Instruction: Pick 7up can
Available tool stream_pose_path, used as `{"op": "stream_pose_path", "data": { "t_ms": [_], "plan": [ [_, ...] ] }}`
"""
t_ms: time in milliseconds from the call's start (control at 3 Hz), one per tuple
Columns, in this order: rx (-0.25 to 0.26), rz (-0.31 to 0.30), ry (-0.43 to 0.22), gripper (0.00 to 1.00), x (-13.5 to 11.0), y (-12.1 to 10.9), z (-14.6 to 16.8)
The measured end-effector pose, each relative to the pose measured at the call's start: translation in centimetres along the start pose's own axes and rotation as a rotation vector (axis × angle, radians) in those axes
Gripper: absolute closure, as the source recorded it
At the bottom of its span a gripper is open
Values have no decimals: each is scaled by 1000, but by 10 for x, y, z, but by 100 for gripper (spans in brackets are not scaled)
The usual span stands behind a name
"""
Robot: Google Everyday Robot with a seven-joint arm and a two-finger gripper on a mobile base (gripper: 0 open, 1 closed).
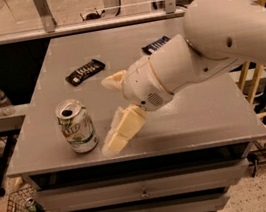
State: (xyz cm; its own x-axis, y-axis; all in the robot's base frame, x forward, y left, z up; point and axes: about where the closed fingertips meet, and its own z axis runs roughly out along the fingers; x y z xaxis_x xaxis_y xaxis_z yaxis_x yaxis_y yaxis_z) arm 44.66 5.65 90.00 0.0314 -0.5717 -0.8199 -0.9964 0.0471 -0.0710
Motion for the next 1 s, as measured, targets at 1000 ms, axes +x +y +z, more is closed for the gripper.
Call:
{"op": "stream_pose_path", "data": {
  "t_ms": [1000],
  "plan": [
    [-5, 25, -103, 0, -17, -3, 58]
  ]
}}
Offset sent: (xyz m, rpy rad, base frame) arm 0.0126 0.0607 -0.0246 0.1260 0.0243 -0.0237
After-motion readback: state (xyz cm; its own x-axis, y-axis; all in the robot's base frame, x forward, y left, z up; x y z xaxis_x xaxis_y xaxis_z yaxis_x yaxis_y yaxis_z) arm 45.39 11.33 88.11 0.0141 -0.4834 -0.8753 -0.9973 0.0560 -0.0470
